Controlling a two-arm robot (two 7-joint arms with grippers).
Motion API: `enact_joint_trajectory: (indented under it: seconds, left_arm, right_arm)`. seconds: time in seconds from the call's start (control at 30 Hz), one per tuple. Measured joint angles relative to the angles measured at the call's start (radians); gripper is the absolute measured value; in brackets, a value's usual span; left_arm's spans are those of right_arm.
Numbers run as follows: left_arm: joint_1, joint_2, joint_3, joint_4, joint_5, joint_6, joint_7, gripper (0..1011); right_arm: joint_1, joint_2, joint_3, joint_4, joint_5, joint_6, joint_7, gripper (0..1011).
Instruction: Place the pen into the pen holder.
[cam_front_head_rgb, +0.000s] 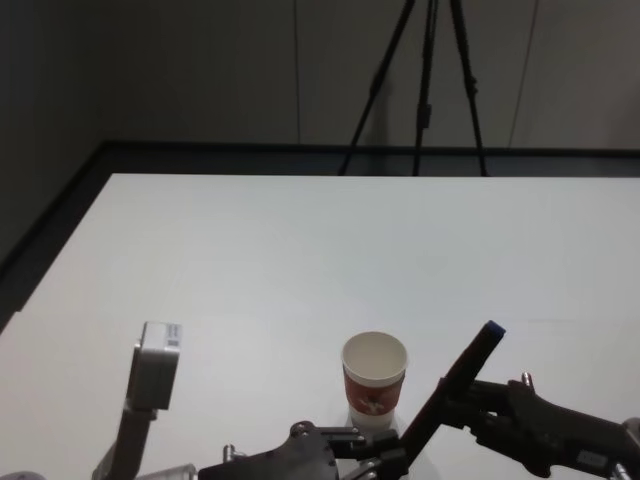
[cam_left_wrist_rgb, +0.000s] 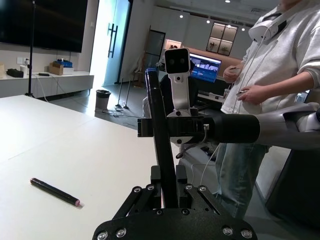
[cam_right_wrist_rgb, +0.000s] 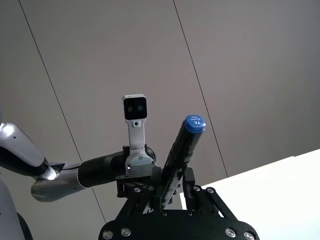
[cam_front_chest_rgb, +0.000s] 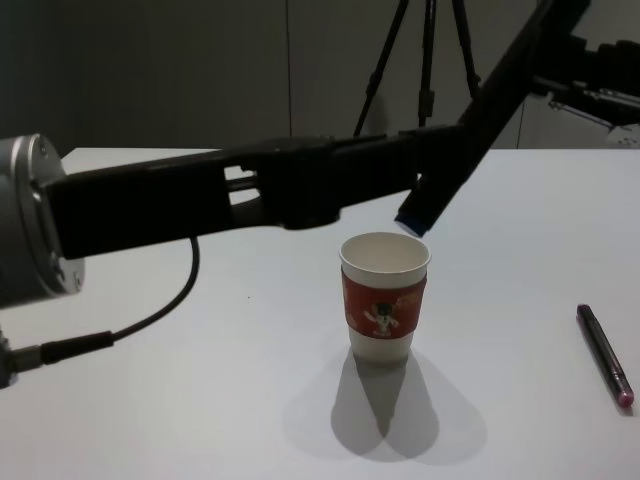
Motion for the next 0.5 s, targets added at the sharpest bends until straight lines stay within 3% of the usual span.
enact_joint_trajectory:
  seconds: [0.1, 0.5]
  left_arm:
    - [0.0, 0.0, 0.0, 0.0, 0.0, 0.0, 0.0, 163]
    - [0.0, 0.0, 0.0, 0.0, 0.0, 0.0, 0.001, 161]
  right_arm:
    - [0.0, 0.0, 0.0, 0.0, 0.0, 0.0, 0.001, 226]
    - [0.0, 0.0, 0.0, 0.0, 0.0, 0.0, 0.001, 213]
